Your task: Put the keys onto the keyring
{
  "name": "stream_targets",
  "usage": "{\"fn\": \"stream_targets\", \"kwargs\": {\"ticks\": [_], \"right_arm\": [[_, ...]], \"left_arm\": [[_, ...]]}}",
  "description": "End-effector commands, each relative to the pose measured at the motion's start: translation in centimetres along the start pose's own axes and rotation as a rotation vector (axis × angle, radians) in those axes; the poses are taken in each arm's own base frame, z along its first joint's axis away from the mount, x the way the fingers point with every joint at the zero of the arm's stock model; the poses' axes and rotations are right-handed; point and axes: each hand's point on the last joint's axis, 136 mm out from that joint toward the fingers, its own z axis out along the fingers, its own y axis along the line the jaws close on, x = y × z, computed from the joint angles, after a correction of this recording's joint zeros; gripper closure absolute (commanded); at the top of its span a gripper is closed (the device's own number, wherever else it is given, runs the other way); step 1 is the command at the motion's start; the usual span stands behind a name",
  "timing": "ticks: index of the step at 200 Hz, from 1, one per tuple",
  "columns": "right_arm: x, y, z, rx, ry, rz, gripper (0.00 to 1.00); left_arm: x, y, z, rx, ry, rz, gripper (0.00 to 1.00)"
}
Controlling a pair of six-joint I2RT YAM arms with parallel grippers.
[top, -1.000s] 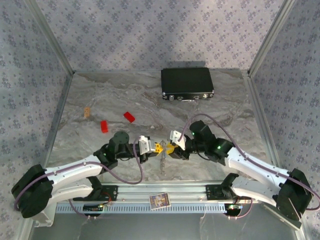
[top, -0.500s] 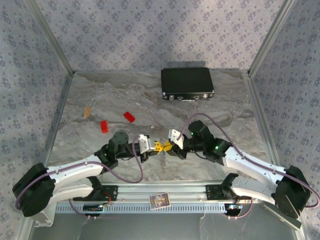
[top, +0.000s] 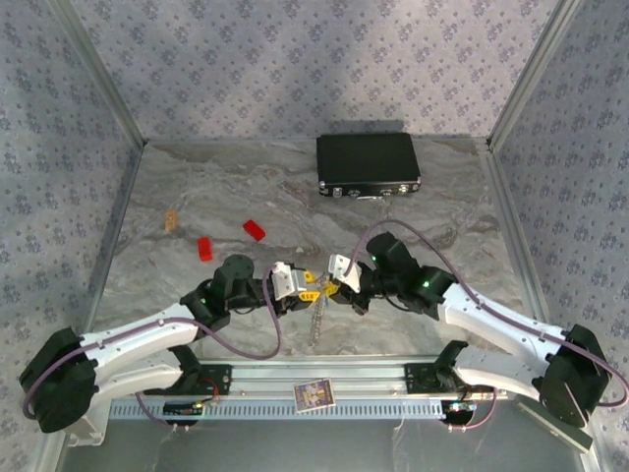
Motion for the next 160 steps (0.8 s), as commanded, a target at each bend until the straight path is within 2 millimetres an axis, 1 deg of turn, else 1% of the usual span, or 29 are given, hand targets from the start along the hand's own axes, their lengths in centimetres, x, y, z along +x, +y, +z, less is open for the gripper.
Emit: {"fn": "stream_targets", "kwargs": {"ticks": [1, 33, 61, 110, 128, 151, 160], "right_arm": [[0.1, 0.1, -0.6, 0.001, 0.087, -0.067, 1.00], [-0.5, 0.2, -0.6, -0.013, 0.131, -0.116, 1.00], [-1.2, 0.5, -0.4, -0.028, 0.146, -0.154, 1.00], [-0.9, 0.5, 0.5, -0.033, 0.219, -0.197, 1.00], [-1.4, 0.7, 0.7, -0.044, 0.203, -0.202, 1.00], [-2.0, 0.9, 0.6, -0.039, 0.149, -0.181, 1.00], [-2.1, 1.0, 0.6, -0.029, 0.121, -0.167, 0.96]], "left_arm": [[0.4, -0.3, -0.2, 0.022, 0.066, 0.031, 0.68], [0.2, -0.4, 0.1, 0.037, 0.066, 0.039, 0.69], [-0.1, -0.5, 0.4, 0.053, 0.060, 0.040, 0.74], [-0.5, -0.6, 0.1, 0.057, 0.047, 0.043, 0.78], [-0.5, -0.6, 0.1, 0.058, 0.045, 0.042, 0.83], [-0.3, -0.8, 0.1, 0.064, 0.046, 0.038, 0.95], [-0.3, -0.8, 0.1, 0.064, 0.044, 0.036, 0.99]]}}
